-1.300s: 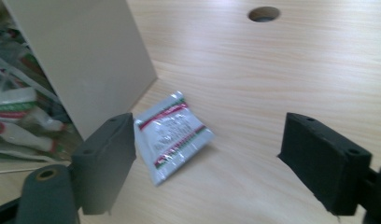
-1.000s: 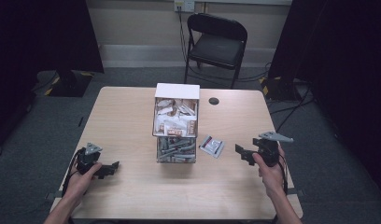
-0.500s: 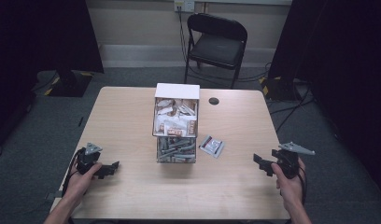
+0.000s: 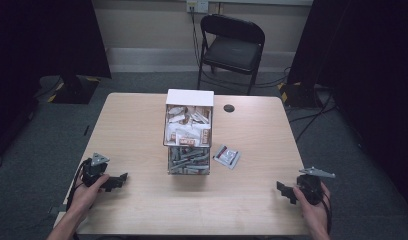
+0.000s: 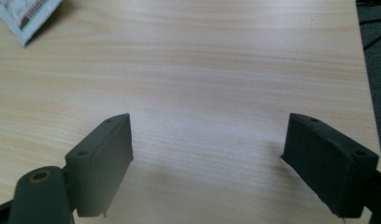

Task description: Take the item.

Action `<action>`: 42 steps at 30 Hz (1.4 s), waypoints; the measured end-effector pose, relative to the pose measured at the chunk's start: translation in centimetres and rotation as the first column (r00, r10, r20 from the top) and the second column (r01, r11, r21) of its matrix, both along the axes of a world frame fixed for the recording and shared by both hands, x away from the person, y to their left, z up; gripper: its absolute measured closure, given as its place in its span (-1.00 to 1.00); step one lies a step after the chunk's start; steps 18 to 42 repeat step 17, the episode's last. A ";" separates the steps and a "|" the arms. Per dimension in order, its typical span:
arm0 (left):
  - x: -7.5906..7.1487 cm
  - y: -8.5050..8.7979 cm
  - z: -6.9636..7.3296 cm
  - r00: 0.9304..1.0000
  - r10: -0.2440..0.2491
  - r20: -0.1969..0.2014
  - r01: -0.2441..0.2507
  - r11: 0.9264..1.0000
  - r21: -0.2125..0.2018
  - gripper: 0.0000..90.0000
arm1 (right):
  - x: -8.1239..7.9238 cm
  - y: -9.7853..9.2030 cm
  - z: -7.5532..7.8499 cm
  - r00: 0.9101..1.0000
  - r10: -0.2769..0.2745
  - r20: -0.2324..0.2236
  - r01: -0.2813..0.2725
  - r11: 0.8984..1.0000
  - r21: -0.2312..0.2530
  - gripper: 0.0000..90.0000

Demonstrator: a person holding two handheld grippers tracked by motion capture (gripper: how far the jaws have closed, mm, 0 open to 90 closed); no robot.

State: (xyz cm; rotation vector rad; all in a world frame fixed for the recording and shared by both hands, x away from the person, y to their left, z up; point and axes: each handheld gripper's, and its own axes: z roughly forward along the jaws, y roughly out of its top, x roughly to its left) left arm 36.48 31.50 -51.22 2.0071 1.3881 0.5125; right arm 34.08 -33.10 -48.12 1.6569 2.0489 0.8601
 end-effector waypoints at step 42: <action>0.0 0.0 0.0 1.000 0.000 0.000 0.000 1.000 0.001 -1.00 | 0.1 2.6 -1.9 0.999 -0.008 0.050 0.013 0.995 -0.100 -1.00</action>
